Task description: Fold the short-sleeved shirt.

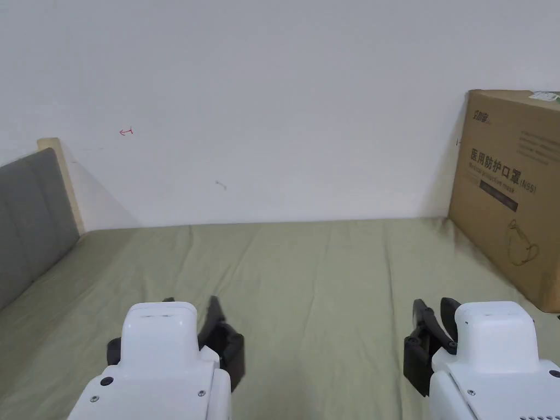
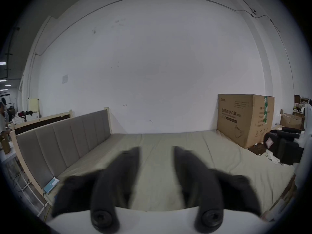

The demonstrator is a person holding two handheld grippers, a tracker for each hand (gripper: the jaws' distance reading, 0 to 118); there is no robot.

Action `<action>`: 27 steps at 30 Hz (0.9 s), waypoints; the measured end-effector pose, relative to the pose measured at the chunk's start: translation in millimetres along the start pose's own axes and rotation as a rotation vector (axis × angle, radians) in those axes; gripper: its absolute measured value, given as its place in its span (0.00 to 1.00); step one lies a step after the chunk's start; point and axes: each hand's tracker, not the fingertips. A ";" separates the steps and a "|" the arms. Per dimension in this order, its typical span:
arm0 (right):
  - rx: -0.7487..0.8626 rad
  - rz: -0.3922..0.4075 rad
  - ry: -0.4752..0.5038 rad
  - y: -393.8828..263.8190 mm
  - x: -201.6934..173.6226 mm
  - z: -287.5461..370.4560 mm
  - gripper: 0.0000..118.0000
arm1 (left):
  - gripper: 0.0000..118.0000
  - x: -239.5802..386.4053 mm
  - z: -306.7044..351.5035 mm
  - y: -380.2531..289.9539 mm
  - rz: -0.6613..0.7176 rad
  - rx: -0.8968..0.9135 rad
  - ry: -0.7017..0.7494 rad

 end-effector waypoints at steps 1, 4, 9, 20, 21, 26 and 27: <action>-0.003 -0.003 0.002 -1.3 0.4 0.0 0.33 | 0.53 -1.4 -2.5 -0.7 0.011 -0.020 -0.028; -0.013 0.002 0.003 -4.1 0.8 0.0 0.89 | 0.94 -1.7 -0.1 -3.2 0.024 -0.013 -0.027; 0.010 0.027 -0.031 -4.8 -0.6 1.8 0.99 | 0.94 -2.6 1.0 4.6 0.030 0.000 -0.037; 0.009 0.004 -0.050 -4.8 6.5 -1.3 1.00 | 0.93 -1.8 -5.6 4.9 0.047 -0.051 -0.056; 0.009 0.003 -0.051 -4.2 6.8 -1.6 1.00 | 0.93 0.1 -5.0 3.6 0.026 -0.045 -0.044; 0.007 0.004 -0.047 -3.1 6.9 -2.5 1.00 | 0.93 -1.3 -7.3 2.8 0.048 -0.072 -0.075; 0.007 0.007 -0.047 -3.4 6.6 -2.8 1.00 | 0.93 -0.7 -8.3 3.0 0.049 -0.082 -0.067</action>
